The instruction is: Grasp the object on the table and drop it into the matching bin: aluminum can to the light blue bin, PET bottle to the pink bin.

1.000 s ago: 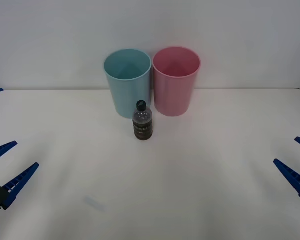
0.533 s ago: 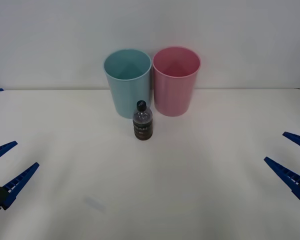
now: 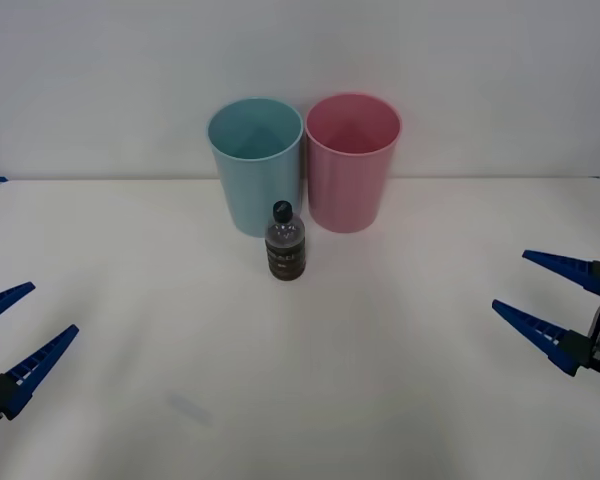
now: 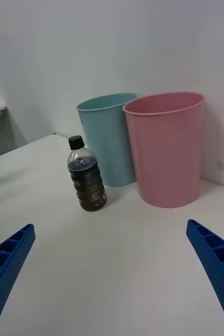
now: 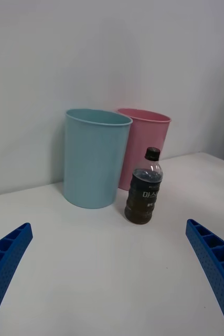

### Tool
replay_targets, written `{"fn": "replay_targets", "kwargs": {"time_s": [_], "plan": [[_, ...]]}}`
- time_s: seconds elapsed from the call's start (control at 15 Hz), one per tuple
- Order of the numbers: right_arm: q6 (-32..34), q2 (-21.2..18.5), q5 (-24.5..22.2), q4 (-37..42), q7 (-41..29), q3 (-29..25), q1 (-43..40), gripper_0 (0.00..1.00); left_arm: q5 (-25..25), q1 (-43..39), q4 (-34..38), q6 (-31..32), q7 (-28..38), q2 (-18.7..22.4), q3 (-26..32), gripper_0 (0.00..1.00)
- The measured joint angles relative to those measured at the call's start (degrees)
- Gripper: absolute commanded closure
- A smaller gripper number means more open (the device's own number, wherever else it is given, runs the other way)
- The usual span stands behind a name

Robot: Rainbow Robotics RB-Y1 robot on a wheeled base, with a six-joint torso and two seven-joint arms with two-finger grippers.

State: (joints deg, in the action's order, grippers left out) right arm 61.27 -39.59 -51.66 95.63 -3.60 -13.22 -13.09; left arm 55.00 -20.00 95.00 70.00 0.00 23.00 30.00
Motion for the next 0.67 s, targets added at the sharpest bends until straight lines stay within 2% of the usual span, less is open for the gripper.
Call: {"fn": "replay_targets", "kwargs": {"time_s": [0.4, 0.67], "plan": [[-6.5, -9.6, 4.6, 0.0, -1.8, 10.4, 4.9, 0.00, 0.0, 0.0, 0.0, 0.0, 0.0, 0.0, 0.0, 0.00], [-9.7, -13.2, 4.6, 0.0, -2.9, 12.0, 6.8, 0.00, 0.0, 0.0, 0.0, 0.0, 0.0, 0.0, 0.0, 0.00]]}}
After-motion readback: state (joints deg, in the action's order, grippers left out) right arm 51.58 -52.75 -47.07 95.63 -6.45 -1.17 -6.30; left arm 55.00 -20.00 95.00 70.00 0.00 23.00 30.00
